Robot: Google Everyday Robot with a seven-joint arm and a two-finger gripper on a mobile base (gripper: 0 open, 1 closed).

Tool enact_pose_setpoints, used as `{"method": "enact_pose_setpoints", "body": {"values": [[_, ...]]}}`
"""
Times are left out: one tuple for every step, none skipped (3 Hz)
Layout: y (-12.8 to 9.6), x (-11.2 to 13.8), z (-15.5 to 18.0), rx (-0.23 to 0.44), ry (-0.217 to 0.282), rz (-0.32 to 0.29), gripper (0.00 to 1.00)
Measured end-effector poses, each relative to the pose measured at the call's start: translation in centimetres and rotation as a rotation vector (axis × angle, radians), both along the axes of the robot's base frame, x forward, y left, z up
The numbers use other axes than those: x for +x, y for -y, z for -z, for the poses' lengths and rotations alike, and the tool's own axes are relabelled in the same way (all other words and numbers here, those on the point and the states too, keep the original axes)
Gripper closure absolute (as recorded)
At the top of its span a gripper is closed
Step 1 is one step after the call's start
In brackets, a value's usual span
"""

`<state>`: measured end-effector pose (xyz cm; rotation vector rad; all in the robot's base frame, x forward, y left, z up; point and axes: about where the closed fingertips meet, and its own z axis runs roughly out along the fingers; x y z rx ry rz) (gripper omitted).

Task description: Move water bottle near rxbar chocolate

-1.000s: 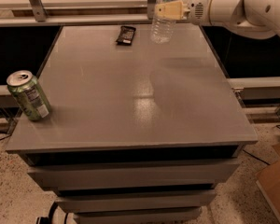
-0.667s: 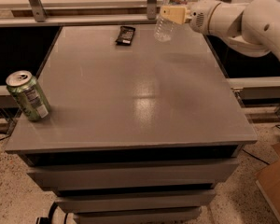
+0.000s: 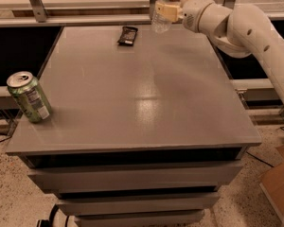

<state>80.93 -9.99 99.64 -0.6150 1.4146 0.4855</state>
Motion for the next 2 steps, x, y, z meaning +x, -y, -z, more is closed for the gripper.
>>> {"method": "enact_pose_setpoints", "body": {"values": [[-0.8, 1.3, 0.2, -0.067, 0.019, -0.018, 1.0], [-1.4, 2.1, 1.3, -0.113, -0.014, -0.05, 1.0]]}}
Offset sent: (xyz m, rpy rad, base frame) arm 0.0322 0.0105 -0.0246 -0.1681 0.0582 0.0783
